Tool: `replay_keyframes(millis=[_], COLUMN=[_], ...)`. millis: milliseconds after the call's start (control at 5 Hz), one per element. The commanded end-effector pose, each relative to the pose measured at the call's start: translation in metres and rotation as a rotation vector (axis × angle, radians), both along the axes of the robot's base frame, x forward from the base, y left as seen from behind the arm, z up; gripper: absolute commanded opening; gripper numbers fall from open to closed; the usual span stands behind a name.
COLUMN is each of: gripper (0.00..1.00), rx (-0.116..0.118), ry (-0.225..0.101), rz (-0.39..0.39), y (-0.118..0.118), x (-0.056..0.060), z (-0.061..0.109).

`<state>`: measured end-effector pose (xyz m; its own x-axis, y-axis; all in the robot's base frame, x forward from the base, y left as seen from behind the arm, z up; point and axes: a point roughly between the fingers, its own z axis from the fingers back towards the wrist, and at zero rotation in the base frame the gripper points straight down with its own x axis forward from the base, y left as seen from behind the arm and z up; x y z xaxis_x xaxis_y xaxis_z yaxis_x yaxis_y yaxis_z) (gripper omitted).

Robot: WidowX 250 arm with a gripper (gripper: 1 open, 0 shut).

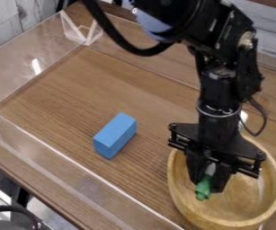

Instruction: Put the green marker in the brown bowl

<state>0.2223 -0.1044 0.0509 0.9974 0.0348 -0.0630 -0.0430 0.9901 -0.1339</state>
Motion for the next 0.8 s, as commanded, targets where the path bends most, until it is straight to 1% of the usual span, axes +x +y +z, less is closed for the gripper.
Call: replay_keyframes(millis=[0,400,600], gripper=[0.00,0.00,1.00], rx=[-0.018,-0.020,-0.022], ry=[-0.041,-0.031,-0.027], rz=[0.014,0.019,0.021], y=[0.0001,0.0018,0.0026], x=[0.0115,0.0112,0.0111], z=[0.0102,0.0094,0.0085])
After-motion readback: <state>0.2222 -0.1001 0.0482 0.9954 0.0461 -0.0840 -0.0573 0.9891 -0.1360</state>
